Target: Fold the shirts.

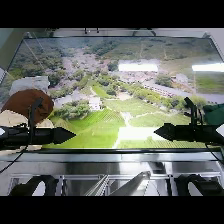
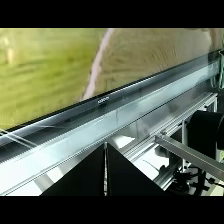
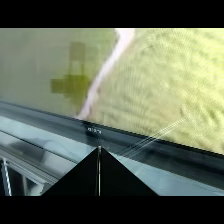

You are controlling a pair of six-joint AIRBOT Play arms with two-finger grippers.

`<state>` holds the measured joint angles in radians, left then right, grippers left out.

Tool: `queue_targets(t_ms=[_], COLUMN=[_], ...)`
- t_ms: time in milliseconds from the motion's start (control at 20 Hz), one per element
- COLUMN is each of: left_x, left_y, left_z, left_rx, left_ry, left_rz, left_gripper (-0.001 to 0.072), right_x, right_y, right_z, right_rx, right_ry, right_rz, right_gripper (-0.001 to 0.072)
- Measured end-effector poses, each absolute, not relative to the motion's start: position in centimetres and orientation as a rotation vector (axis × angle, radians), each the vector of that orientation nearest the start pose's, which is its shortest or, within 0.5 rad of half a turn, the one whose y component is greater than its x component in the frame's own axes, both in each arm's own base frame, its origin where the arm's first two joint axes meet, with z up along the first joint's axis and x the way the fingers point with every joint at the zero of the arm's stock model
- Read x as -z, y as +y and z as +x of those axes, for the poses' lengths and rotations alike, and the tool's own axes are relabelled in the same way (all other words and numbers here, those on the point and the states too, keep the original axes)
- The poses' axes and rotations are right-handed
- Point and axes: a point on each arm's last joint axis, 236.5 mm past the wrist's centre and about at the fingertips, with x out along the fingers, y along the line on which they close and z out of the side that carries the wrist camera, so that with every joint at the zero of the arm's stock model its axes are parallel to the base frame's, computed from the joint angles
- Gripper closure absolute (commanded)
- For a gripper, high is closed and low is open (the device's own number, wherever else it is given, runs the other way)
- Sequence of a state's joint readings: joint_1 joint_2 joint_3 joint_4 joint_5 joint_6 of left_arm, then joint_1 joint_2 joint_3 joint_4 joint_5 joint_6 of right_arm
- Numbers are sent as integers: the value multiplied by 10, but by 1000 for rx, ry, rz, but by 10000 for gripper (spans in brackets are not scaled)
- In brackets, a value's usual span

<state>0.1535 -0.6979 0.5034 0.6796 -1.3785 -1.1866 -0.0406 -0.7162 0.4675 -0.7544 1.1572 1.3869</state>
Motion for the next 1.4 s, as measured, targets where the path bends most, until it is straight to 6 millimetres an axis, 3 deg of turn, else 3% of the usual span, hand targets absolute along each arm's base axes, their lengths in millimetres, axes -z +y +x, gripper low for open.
queue_targets(t_ms=[100, 150, 300, 400, 600, 800, 950, 1100, 1350, 1400], left_x=[-31, -32, -44, -61, -96, -97, -67, -13, 66, 76], left_y=[-150, -147, -112, -62, 60, 147, 189, 219, 236, 237], left_z=[203, 209, 248, 289, 364, 445, 501, 532, 540, 540], left_rx=[663, 644, 504, 342, 70, -4, -31, -97, -155, -161], left_ry=[1233, 1213, 1088, 973, 836, 807, 853, 968, 1123, 1138], left_rz=[-605, -604, -568, -538, -538, -506, -442, -353, -272, -267], left_gripper=[92, -12, -13, -13, -13, -13, -13, -13, 13, 132], right_x=[-3, -3, -5, -8, -13, -16, -18, -18, -19, -19], right_y=[148, 147, 147, 147, 142, 134, 132, 130, 130, 130], right_z=[224, 225, 232, 238, 256, 272, 277, 280, 281, 281], right_rx=[-462, -458, -447, -444, -407, -367, -354, -348, -345, -345], right_ry=[1239, 1234, 1205, 1183, 1106, 1038, 1016, 1006, 1001, 1000], right_rz=[665, 665, 678, 696, 718, 727, 728, 730, 731, 731], right_gripper=[695, 695, 695, 695, 695, 694, 694, 694, 694, 694])
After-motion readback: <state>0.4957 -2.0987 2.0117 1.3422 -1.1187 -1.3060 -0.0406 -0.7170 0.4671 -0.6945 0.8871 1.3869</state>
